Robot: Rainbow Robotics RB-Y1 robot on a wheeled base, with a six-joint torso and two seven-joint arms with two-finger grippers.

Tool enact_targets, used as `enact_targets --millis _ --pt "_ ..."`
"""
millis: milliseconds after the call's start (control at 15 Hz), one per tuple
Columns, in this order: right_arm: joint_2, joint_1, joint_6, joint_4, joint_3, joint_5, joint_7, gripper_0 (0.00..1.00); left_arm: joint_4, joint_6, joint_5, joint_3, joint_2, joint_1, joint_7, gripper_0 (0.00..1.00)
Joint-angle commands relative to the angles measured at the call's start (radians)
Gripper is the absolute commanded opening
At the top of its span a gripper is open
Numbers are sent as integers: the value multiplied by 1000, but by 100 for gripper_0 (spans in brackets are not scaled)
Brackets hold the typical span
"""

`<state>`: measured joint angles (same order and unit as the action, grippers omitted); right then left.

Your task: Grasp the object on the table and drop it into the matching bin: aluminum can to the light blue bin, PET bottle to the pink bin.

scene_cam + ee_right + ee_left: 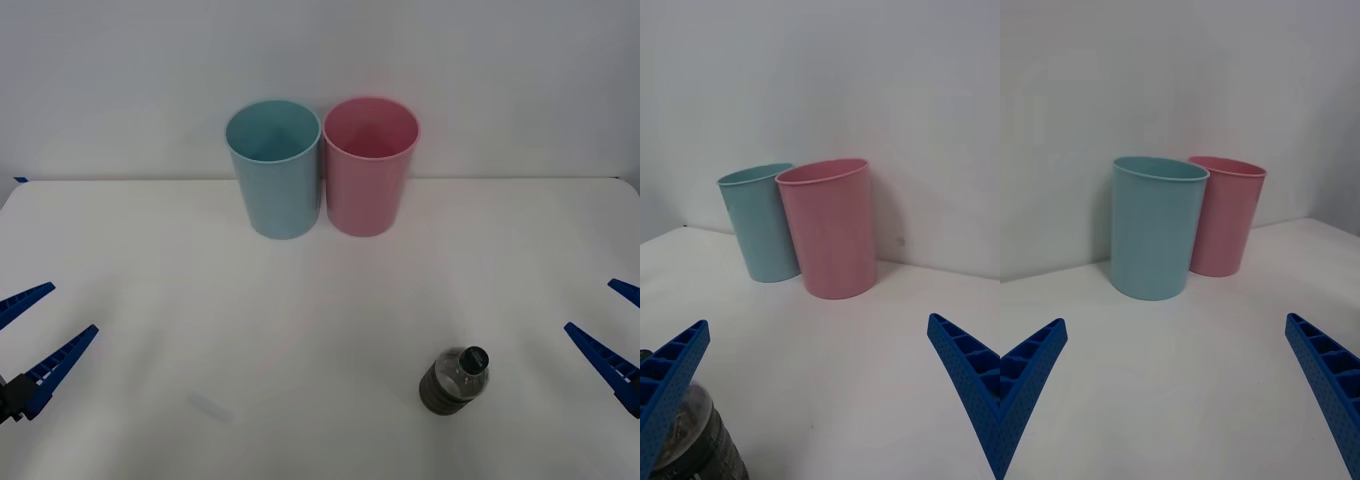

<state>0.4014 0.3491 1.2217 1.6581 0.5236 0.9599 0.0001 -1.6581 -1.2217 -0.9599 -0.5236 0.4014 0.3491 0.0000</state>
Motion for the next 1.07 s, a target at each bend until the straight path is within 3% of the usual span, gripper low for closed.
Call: enact_targets --millis 67,533,1067 --pt "0 0 0 0 0 0 0 100 0 0 0 0 0 0 0 100" --pt "-23 27 27 -12 9 -20 1 100 0 0 0 0 0 0 0 100" --pt "62 110 102 -12 -14 -43 41 100 0 0 0 0 0 0 0 100"
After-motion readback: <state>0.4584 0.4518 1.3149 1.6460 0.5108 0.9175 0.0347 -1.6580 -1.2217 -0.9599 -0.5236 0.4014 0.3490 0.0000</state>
